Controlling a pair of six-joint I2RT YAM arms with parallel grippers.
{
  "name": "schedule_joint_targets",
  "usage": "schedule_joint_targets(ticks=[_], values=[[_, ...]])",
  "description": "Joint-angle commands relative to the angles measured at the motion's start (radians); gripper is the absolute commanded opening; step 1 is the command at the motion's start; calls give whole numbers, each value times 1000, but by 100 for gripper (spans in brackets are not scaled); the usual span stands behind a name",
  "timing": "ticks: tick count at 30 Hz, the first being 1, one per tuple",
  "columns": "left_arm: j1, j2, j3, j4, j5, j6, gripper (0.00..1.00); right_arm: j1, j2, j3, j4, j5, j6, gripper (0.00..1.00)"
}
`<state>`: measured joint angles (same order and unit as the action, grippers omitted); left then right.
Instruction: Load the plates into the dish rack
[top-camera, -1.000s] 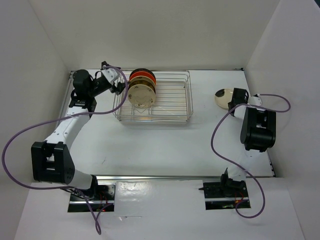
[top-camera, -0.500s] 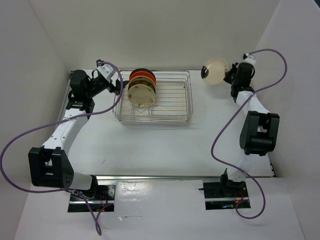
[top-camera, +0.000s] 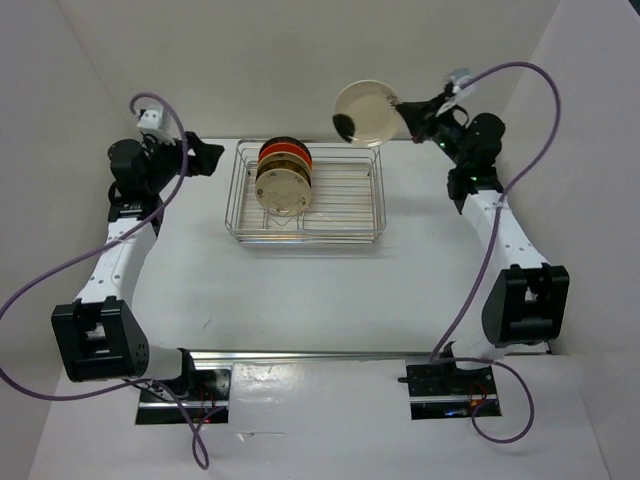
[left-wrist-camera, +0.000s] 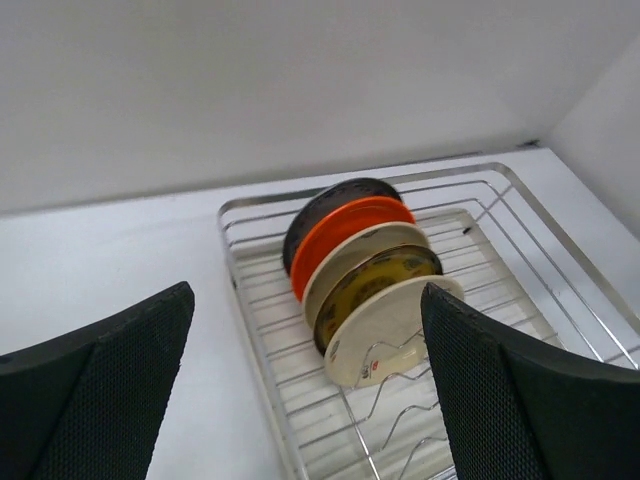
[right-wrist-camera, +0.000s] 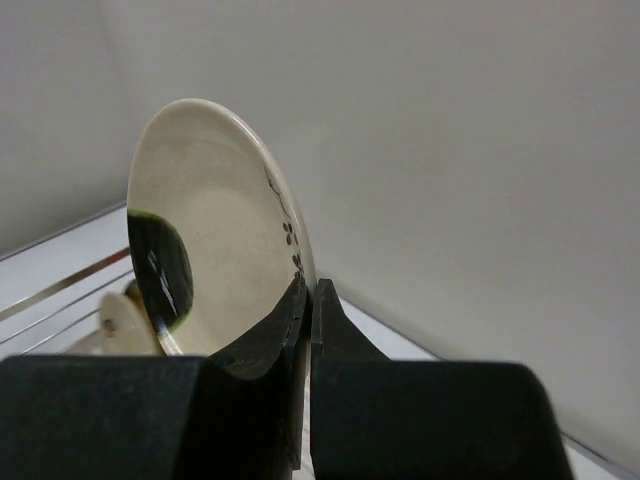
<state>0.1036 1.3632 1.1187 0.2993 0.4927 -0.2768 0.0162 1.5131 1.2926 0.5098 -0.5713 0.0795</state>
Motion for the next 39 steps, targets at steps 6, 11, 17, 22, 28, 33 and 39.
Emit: schedule_joint_targets(ticks=[6, 11, 17, 22, 28, 33, 39], values=[[103, -33, -19, -88, 9, -199, 100, 290, 134, 71, 36, -10, -207, 0], [104, -42, -31, -110, 9, -190, 100, 383, 242, 135, 12, 21, -325, 0], [113, -42, -42, -111, -3, -180, 100, 439, 297, 154, 50, 100, -406, 0], [113, -24, -31, -120, -3, -180, 100, 495, 334, 131, 90, 172, -463, 0], [122, -15, -31, -120, -3, -171, 100, 513, 355, 94, 134, 220, -475, 0], [122, -6, -31, -120, -3, -171, 100, 538, 387, 76, 157, 289, -530, 0], [131, -6, -42, -111, -3, -180, 100, 565, 397, 51, 177, 343, -552, 0]])
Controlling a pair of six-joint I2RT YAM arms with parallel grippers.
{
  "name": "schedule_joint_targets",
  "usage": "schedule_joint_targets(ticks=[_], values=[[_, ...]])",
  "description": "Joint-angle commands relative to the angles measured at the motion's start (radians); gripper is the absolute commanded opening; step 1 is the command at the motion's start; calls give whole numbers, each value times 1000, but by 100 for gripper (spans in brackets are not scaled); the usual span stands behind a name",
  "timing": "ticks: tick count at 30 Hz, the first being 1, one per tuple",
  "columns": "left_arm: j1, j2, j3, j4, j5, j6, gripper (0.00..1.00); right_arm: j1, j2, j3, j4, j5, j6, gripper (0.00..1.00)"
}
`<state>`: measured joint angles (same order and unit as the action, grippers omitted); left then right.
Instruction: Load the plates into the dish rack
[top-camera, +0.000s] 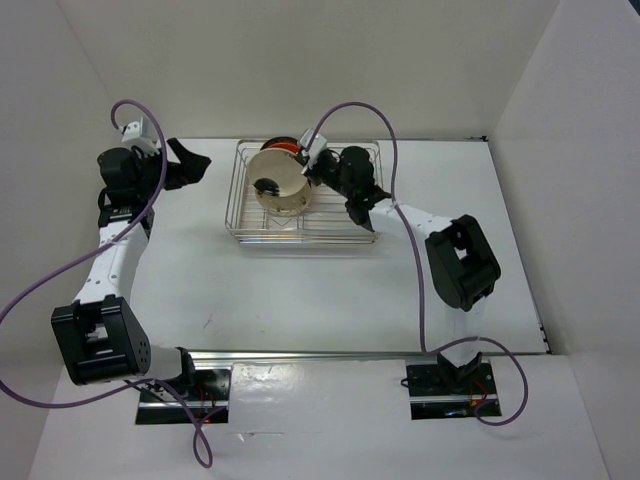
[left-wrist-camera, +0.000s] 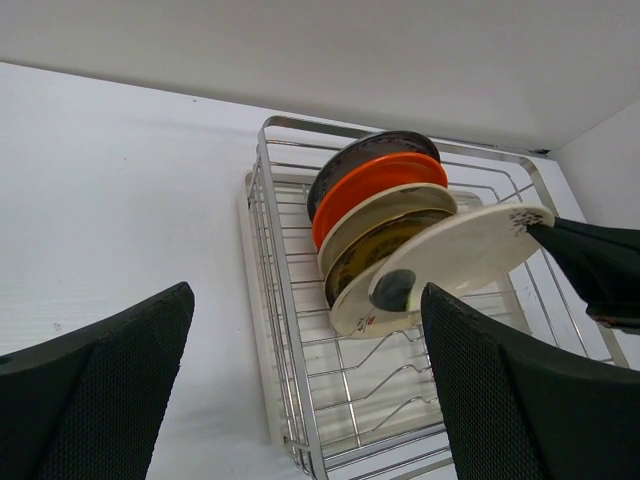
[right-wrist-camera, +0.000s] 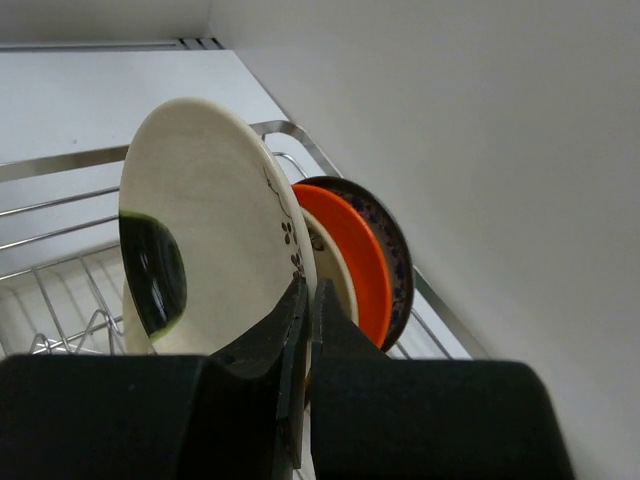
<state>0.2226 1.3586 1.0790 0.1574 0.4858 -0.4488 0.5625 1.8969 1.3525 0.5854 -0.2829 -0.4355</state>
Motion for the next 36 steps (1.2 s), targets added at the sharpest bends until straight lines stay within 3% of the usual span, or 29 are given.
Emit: schedule_joint_targets(ticks=[1, 15, 17, 18, 21, 22, 27, 32, 36], values=[[12, -1, -2, 31, 4, -8, 100, 19, 13, -21, 102, 63, -37, 0], [12, -2, -39, 59, 14, -18, 100, 48, -39, -150, 70, 149, -3, 3], [12, -3, -39, 50, -30, -18, 100, 48, -61, -150, 36, 149, 33, 24], [12, -3, -25, 32, -42, -8, 100, 48, -70, -138, -20, 149, 44, 50], [12, -12, 2, -25, -78, 15, 100, 48, -119, -125, -102, 140, 102, 82], [12, -12, 15, -35, -98, 24, 100, 48, -134, -116, -120, 130, 119, 100], [1, -33, 15, -44, -122, 44, 100, 48, -237, -66, -280, 165, 196, 100], [-46, -24, 103, -166, -234, 113, 100, 48, -308, 0, -355, 405, 233, 100], [-112, -3, 153, -251, -346, 183, 100, 28, -308, 162, -517, 582, 256, 100]])
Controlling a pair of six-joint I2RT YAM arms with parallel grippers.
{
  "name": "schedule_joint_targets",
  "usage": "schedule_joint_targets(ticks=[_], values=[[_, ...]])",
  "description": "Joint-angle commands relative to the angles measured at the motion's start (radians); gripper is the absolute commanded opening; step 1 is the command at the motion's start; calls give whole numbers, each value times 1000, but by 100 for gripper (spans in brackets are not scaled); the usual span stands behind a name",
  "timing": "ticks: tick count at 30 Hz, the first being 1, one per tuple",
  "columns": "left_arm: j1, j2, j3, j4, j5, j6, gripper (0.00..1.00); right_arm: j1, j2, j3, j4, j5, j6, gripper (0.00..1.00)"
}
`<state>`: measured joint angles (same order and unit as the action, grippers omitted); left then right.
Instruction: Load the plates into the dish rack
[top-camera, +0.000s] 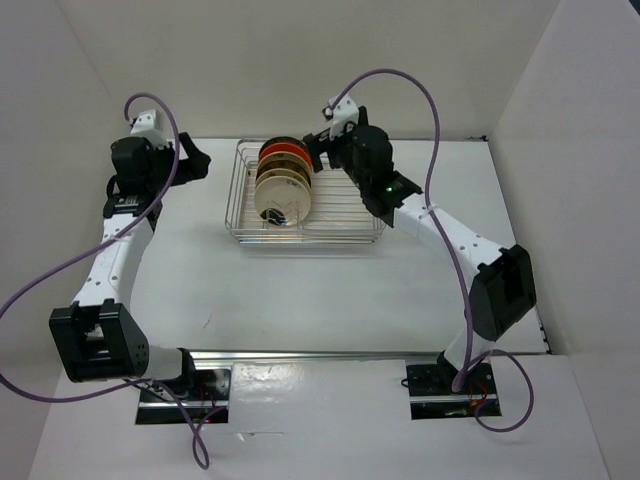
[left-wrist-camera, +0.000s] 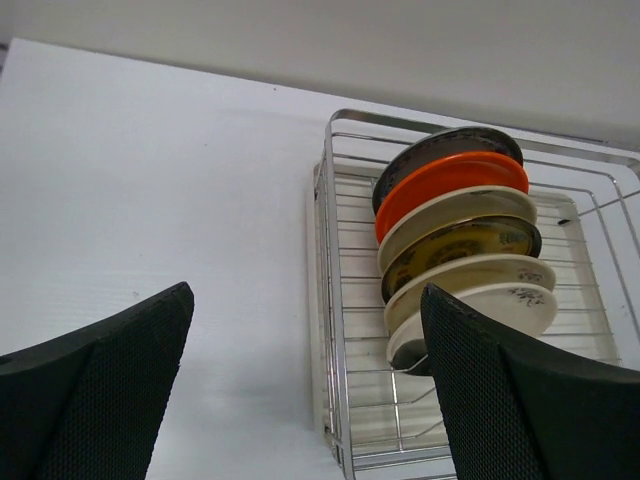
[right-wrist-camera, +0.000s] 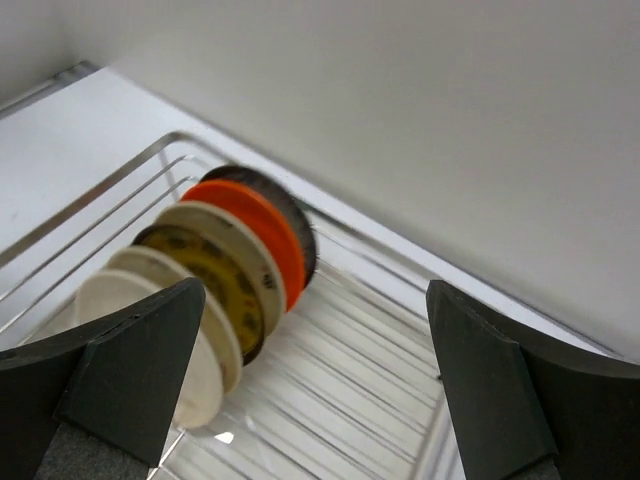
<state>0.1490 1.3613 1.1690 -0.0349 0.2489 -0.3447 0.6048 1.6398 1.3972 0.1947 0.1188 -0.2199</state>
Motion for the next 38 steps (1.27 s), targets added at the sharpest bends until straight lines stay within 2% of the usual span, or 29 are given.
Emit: schedule_joint_targets(ticks=[1, 2, 3, 6, 10, 13, 15, 19, 38], values=[[-49, -5, 63, -71, -144, 94, 100, -14, -51, 132, -179, 209, 53, 100], [-61, 4, 72, -91, -181, 108, 100, -25, -51, 132, -189, 290, 62, 100], [-80, 4, 72, -91, -248, 142, 100, -45, -51, 143, -189, 318, 71, 100], [-94, 13, 95, -117, -336, 165, 100, -109, -60, 143, -211, 384, 120, 100], [-103, 24, 123, -138, -347, 177, 100, -203, -119, 68, -189, 394, 149, 100], [-123, 48, 141, -138, -347, 187, 100, -305, -153, -15, -210, 351, 219, 100], [-167, 87, 170, -148, -428, 200, 100, -393, -162, -65, -210, 268, 275, 100], [-204, 124, 216, -189, -548, 225, 100, -483, -163, -136, -210, 164, 321, 100], [-216, 82, 141, -56, -499, 243, 100, -525, -163, -162, -175, 179, 321, 100]])
